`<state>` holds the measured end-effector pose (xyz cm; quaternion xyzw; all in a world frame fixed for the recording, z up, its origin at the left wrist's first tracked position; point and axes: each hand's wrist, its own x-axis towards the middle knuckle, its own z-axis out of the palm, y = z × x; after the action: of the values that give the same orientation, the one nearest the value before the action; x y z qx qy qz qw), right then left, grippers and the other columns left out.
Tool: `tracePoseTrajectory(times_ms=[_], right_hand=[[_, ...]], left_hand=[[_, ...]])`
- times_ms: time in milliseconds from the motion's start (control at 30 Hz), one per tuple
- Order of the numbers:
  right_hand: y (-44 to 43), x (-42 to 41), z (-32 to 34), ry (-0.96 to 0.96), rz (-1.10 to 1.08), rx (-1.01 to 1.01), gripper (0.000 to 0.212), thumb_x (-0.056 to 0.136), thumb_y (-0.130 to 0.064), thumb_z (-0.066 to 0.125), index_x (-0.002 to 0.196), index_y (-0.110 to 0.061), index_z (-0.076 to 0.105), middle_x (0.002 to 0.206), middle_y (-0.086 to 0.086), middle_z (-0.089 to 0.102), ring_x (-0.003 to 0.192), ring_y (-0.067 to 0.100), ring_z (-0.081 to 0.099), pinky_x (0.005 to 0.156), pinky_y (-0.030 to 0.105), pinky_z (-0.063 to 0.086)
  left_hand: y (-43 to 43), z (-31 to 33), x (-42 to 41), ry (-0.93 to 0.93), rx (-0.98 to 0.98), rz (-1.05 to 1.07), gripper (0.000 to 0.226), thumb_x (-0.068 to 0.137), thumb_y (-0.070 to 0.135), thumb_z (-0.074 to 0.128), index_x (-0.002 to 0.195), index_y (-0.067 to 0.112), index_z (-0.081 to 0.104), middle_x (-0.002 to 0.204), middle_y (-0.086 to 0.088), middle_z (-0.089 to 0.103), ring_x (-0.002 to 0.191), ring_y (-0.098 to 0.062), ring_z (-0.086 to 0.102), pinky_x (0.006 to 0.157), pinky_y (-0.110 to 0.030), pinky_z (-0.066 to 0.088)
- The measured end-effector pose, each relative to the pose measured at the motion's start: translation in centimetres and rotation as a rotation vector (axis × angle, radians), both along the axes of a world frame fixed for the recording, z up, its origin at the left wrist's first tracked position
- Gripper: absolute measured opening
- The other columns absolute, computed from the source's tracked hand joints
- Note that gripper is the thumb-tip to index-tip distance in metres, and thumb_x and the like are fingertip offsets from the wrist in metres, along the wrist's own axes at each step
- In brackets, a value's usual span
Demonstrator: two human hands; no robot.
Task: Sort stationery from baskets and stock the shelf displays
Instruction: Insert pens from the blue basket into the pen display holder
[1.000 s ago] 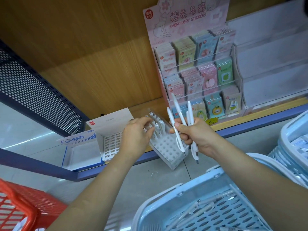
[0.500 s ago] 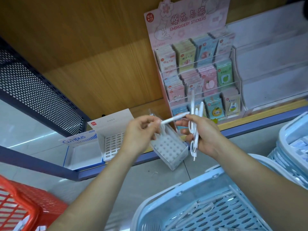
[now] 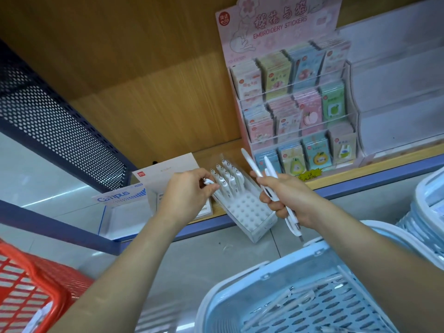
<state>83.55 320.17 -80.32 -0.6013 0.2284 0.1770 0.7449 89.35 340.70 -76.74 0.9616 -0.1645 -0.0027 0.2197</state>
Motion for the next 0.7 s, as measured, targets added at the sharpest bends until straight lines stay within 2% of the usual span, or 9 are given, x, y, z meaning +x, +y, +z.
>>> tracePoseTrajectory(times_ms=[167,300,433,467,533,600,700], right_hand=[[0.0,0.2,-0.2,-0.01,-0.041,0.016,0.027,0.096,-0.018,0.05,0.119,-0.01,0.061,0.063,0.003,0.05,0.043,0.01,0.029,0.036,0.02,0.023],[0.0,0.0,0.0,-0.076,-0.013,0.006,0.02,0.096,-0.011,0.054,0.114,-0.01,0.063,0.071,0.004,0.052,0.045,0.009,0.03,0.038,0.019,0.024],[0.0,-0.2,0.1,-0.107,0.02,-0.012,0.014,0.097,-0.017,0.058,0.106,-0.024,0.065,0.071,0.003,0.05,0.044,0.008,0.029,0.039,0.019,0.023],[-0.1,-0.2,0.1,-0.099,0.015,-0.021,0.014,0.097,-0.018,0.058,0.106,-0.023,0.066,0.069,0.002,0.049,0.044,0.008,0.029,0.039,0.02,0.023],[-0.2,0.0,0.0,-0.073,-0.009,-0.03,0.017,0.096,-0.02,0.056,0.106,-0.016,0.069,0.067,0.001,0.047,0.044,0.009,0.028,0.04,0.021,0.021],[-0.2,0.3,-0.2,-0.07,-0.033,-0.023,0.022,0.095,-0.019,0.054,0.103,-0.012,0.073,0.067,0.001,0.045,0.045,0.01,0.028,0.039,0.021,0.021],[-0.2,0.3,-0.4,-0.1,-0.052,-0.019,0.02,0.094,-0.012,0.055,0.106,-0.009,0.07,0.07,0.002,0.046,0.047,0.01,0.028,0.038,0.02,0.022]], left_hand=[[-0.1,-1.6,0.1,0.006,0.002,0.001,0.022,0.083,0.039,0.073,0.096,0.021,0.074,0.065,0.01,0.058,0.063,-0.011,0.054,0.06,-0.024,0.04],[0.0,-2.7,0.1,0.016,0.001,-0.022,0.021,0.084,0.039,0.072,0.095,0.021,0.075,0.07,0.007,0.061,0.067,-0.011,0.055,0.057,-0.015,0.037],[0.1,-3.5,0.3,0.037,0.049,-0.122,0.022,0.096,0.032,0.058,0.093,0.016,0.072,0.078,0.007,0.061,0.079,-0.017,0.058,0.064,-0.025,0.033],[0.0,-3.5,0.4,0.029,0.075,-0.147,0.026,0.099,0.03,0.052,0.091,0.013,0.069,0.079,0.006,0.057,0.082,-0.02,0.057,0.065,-0.026,0.031],[-0.2,-3.4,0.6,0.0,0.1,-0.19,0.028,0.102,0.026,0.046,0.099,0.009,0.068,0.091,-0.002,0.061,0.09,-0.022,0.056,0.073,-0.028,0.037],[-0.4,-3.3,0.7,-0.033,0.066,-0.179,0.02,0.098,0.025,0.054,0.107,0.014,0.068,0.098,-0.002,0.066,0.092,-0.02,0.059,0.082,-0.031,0.046],[-0.6,-3.2,0.4,-0.027,-0.003,-0.09,0.014,0.091,0.026,0.067,0.101,0.018,0.072,0.088,0.003,0.069,0.081,-0.015,0.061,0.078,-0.029,0.05]])
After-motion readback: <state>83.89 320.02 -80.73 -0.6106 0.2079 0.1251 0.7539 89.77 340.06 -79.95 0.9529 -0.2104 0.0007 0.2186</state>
